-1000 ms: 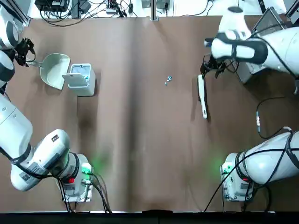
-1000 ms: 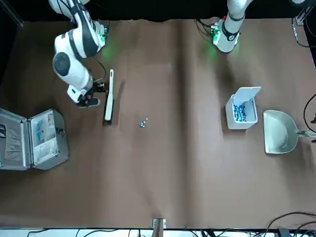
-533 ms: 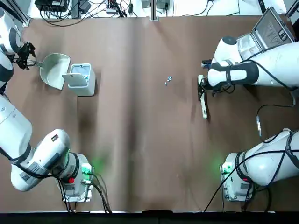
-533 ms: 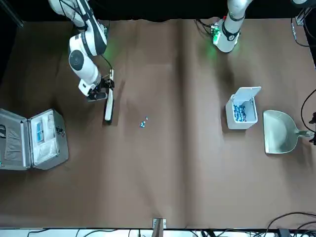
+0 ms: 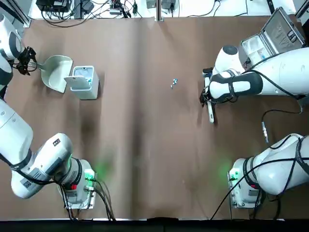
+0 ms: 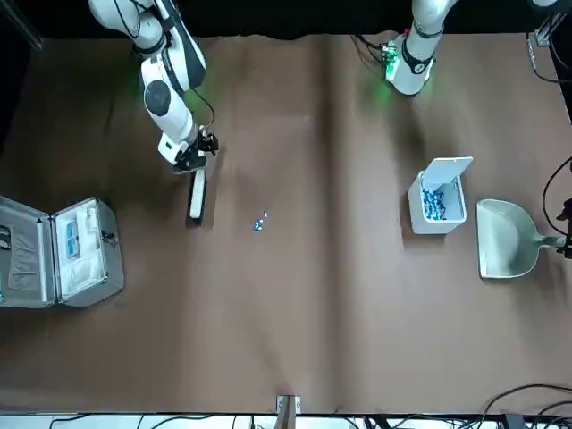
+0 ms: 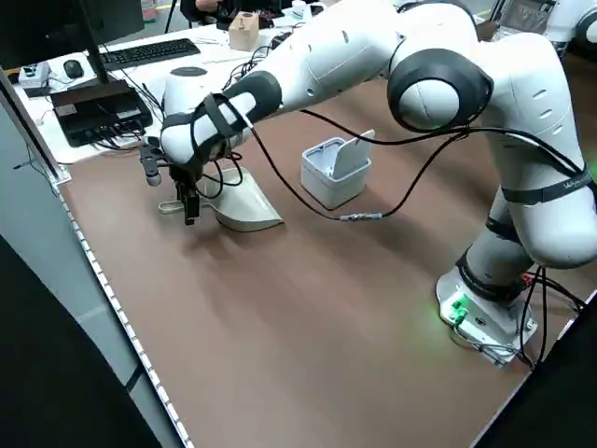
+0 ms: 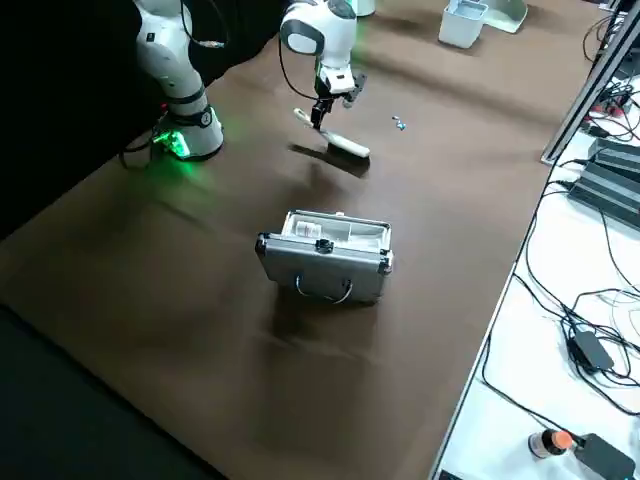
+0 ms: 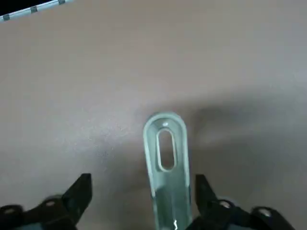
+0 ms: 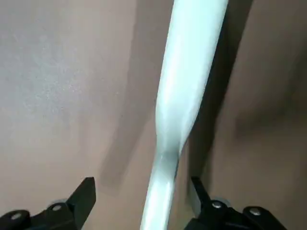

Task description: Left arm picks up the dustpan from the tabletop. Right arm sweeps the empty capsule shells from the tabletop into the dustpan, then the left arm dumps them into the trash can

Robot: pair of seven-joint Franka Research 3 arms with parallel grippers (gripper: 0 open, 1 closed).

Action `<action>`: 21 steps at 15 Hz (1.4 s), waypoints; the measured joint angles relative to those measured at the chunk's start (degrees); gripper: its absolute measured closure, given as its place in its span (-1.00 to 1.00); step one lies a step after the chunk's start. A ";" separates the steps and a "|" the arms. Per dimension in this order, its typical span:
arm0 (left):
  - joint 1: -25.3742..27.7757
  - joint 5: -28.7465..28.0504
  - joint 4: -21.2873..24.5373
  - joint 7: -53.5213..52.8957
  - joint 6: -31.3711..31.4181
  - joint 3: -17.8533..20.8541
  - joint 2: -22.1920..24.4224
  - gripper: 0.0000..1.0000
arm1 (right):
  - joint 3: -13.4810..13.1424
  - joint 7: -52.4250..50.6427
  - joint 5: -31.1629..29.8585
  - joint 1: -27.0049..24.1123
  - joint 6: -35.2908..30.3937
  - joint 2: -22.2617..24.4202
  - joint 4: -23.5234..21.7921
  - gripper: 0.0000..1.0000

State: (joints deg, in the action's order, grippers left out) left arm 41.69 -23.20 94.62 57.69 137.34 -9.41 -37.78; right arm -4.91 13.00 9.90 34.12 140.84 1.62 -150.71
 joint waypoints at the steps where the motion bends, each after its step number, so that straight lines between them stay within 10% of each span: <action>1: 0.00 0.00 0.02 0.00 0.04 -0.02 0.00 -0.79 | -0.04 0.00 0.00 0.00 -0.10 0.00 -0.10 -0.75; 21: -0.13 -0.01 0.35 -0.02 0.92 -0.28 -0.54 -0.15 | -0.09 -0.02 -0.01 0.53 -0.66 -2.89 -1.26 -0.23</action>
State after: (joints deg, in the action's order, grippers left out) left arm 41.57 -23.22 94.97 57.67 138.26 -9.68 -38.33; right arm -5.00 12.98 9.89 34.65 140.18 -1.27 -151.97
